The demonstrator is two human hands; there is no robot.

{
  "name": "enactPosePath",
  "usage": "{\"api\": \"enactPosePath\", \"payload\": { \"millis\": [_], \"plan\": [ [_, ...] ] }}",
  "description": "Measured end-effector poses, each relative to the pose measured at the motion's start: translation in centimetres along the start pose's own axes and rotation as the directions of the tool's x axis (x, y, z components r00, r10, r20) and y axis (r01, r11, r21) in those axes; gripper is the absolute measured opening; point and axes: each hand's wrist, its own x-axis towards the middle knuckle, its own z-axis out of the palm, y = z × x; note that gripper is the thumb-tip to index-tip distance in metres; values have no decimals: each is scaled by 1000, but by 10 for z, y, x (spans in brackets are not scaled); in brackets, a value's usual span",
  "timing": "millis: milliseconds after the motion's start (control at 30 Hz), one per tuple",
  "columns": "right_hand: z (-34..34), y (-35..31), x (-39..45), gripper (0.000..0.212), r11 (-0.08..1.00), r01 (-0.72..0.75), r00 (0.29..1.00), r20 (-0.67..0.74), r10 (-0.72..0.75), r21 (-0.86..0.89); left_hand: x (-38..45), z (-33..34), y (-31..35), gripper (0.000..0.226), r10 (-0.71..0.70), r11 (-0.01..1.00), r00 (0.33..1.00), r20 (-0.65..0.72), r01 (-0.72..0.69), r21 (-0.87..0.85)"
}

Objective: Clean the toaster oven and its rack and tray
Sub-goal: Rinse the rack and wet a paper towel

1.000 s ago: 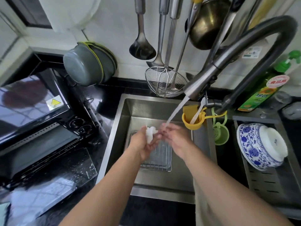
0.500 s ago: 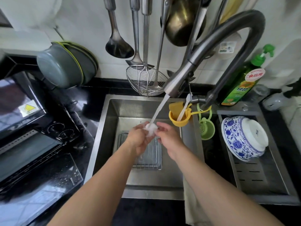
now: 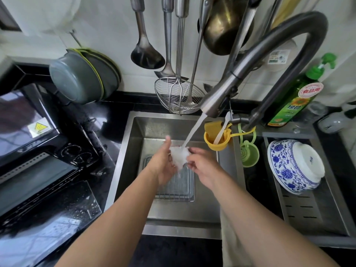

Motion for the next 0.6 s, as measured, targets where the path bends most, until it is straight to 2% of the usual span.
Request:
{"api": "enactPosePath", "payload": {
  "millis": [100, 167, 233, 367, 433, 500, 533, 600],
  "plan": [
    [-4, -2, 1, 43, 998, 53, 997, -58, -50, 45, 3, -2, -8, 35, 65, 977, 996, 54, -75, 201],
    [-7, -3, 4, 52, 980, 87, 986, -156, -59, 180, 4, -1, -12, 26, 82, 981, 996, -26, -76, 178],
    [-10, -2, 3, 59, 969, 115, 982, -174, -77, 219, 5, 1, -12, 30, 91, 993, 993, -79, -85, 77],
    [-5, 8, 5, 68, 990, 96, 993, -76, -89, 101, -5, 15, -9, 37, 82, 956, 995, -61, -96, -277],
    [-3, 11, 7, 66, 999, 37, 995, -88, -35, 16, -5, 13, -9, 44, 60, 929, 998, -27, -65, -365],
    [-6, 12, 8, 53, 998, -36, 995, -97, 31, -44, -3, 9, -11, 51, 20, 924, 999, 39, -4, -382],
    [-8, 12, 6, 45, 997, -50, 995, -94, 45, -52, -5, 8, -10, 46, 4, 914, 996, 84, 31, -404],
    [-15, 11, 5, 35, 994, -39, 992, -125, 26, -99, -4, 7, -7, 21, -5, 889, 997, 72, 37, -456]
  ]
}}
